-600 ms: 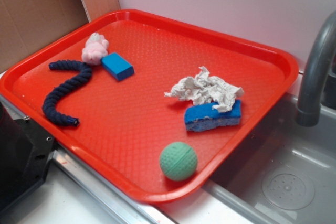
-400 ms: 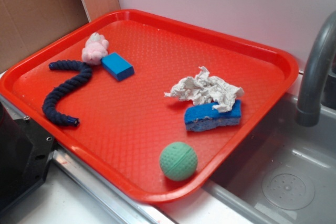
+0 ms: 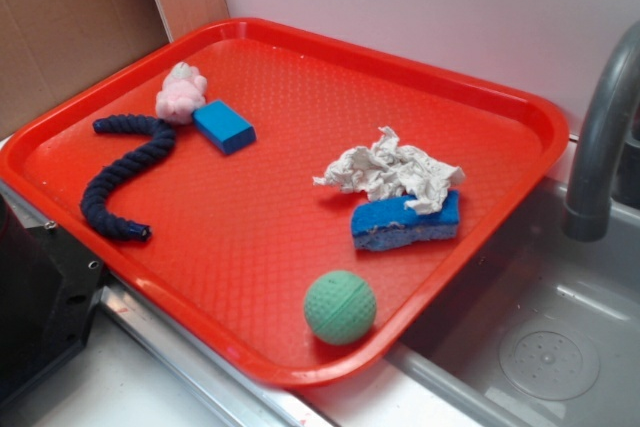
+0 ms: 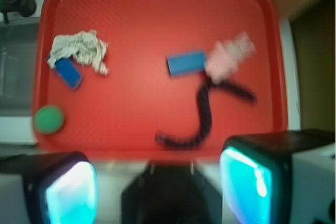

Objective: Grab the white paper.

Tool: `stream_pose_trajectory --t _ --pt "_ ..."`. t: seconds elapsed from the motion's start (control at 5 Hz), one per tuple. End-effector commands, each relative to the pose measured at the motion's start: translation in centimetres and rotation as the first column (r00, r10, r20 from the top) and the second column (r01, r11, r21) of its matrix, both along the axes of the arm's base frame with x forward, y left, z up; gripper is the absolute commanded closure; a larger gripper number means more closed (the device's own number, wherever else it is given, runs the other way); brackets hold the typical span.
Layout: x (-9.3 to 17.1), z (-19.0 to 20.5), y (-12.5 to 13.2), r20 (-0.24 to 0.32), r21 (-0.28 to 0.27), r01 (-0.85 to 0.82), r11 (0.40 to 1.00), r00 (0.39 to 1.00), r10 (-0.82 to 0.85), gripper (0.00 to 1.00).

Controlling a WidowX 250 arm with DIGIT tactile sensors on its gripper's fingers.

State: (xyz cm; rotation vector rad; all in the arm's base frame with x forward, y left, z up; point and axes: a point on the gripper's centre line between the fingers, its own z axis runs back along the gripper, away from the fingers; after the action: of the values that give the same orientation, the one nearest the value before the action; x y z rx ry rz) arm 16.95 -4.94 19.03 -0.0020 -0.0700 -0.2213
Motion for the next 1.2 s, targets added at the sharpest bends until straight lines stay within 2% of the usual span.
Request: stream_pose_trajectory --t 0.0,0.2,0.4,0.6,0.8,1.0 --pt "8.2 -4.8 -7.1 0.1 -0.017 0.323 0.946 0.942 -0.32 0.0" --pt "8.9 -8.0 -9.9 0.11 -0.007 0.438 0.899 0.894 -0.435 0.0" --pt "8.3 -11.7 -10.3 0.079 0.004 0.503 0.864 0.861 -0.502 0.0" --pt "8.9 -13.8 -9.4 0.022 0.005 0.554 0.832 0.832 -0.554 0.0" --pt "10.1 -15.4 -8.5 -0.029 -0.022 0.517 0.856 0.855 -0.518 0.0" --pt "11.9 -15.2 -7.8 -0.065 -0.035 0.46 0.887 0.885 -0.462 1.0"
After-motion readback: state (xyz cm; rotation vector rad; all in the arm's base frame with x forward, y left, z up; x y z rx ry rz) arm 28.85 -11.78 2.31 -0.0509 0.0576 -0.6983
